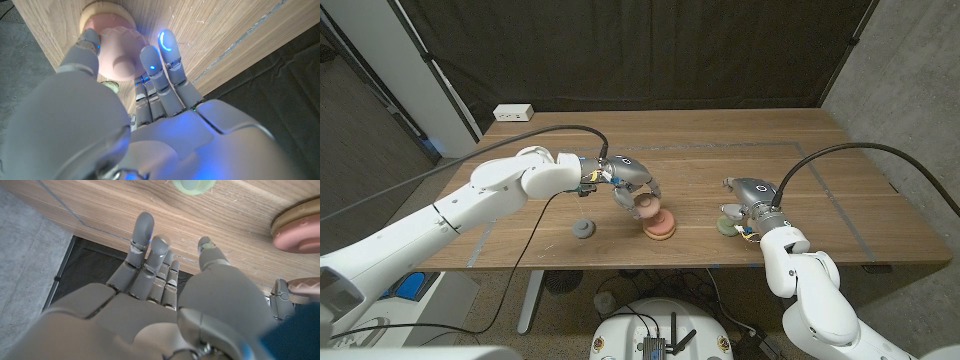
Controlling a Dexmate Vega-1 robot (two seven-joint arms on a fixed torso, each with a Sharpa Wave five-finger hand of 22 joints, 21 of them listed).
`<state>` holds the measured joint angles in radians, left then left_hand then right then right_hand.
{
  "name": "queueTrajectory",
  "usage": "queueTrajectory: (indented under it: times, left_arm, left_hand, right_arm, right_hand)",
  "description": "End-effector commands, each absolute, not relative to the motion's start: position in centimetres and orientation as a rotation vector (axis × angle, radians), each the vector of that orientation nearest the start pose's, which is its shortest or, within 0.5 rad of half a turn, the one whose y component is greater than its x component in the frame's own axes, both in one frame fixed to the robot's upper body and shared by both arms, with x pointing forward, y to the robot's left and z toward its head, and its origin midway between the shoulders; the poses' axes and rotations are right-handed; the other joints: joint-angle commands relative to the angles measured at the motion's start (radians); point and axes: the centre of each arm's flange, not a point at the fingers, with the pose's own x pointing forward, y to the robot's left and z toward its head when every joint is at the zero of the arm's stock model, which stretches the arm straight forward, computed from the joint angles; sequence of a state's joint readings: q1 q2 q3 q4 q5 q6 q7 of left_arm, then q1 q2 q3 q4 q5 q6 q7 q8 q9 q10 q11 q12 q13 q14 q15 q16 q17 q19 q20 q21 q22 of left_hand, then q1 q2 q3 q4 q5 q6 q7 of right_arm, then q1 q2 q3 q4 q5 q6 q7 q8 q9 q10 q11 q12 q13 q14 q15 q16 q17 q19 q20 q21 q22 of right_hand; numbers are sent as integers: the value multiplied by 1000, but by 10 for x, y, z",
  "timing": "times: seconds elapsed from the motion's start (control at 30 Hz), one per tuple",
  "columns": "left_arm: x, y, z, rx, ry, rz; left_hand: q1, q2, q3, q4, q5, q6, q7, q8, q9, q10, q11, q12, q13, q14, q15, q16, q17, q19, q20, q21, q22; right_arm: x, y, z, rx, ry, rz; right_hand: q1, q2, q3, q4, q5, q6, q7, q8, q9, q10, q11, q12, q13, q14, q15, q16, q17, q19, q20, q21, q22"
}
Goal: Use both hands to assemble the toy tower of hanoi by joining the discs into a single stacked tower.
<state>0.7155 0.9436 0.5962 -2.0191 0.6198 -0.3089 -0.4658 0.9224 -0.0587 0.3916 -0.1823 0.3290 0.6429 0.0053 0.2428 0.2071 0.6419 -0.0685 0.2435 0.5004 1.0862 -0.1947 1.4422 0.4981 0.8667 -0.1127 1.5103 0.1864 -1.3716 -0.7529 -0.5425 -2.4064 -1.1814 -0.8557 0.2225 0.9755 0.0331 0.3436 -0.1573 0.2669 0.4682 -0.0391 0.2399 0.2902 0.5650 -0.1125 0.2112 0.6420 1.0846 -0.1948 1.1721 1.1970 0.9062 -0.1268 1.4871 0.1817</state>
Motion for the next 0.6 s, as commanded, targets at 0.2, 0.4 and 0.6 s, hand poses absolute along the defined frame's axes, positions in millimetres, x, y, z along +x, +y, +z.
queueTrajectory:
  times: [0.2,0.4,0.6]
  left_arm:
    - [514,114,19,1919,-891,-693]
    - [516,108,18,1929,-886,-702]
    - [520,104,13,1937,-874,-722]
  left_hand:
    - [-10,5,24,20,8,27,-18,-1,24,85,-72,-6,10,5,-24,-5,0,-2,-97,0,0]
    - [-9,5,24,19,8,28,-16,-2,24,86,-72,-7,12,5,-25,-6,-1,-3,-97,-1,0]
    - [-9,5,25,19,8,29,-17,-4,25,89,-73,-9,12,7,-25,-7,-1,-3,-97,0,0]
  right_arm:
    - [431,-199,-80,-1478,-319,-279]
    - [431,-200,-79,-1477,-318,-282]
    - [431,-202,-79,-1478,-314,-284]
  right_hand:
    - [4,7,8,-3,7,5,2,4,2,10,-1,5,4,-3,-26,4,3,-3,-88,7,3]
    - [8,7,10,-5,9,6,2,3,3,10,-3,3,5,-3,-26,5,3,-2,-88,7,3]
    - [10,7,12,-5,10,3,-1,1,3,9,-2,2,4,-4,-26,4,2,-3,-88,7,3]
